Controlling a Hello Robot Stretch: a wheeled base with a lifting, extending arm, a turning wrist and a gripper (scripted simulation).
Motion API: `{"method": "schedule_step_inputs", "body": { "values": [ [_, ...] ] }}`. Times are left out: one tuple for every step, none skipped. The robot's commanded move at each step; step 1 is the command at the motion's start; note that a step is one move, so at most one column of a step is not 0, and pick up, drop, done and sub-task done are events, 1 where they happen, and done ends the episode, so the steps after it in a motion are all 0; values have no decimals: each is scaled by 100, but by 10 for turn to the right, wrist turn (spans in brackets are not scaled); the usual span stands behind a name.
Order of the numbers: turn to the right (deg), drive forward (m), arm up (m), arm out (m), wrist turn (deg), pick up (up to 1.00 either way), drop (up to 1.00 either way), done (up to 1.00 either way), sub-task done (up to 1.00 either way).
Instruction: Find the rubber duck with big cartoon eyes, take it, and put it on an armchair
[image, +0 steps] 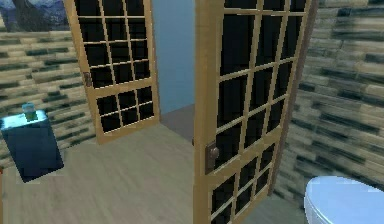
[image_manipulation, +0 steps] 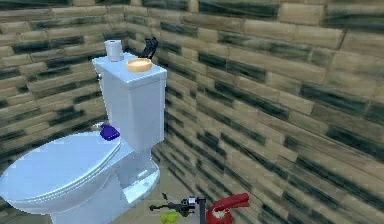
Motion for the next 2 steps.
{"method": "schedule_step_inputs", "body": {
  "values": [
    [0,0,-30,0,0,0,0,0,0],
    [0,0,0,0,0,100,0,0,0]
  ]
}}
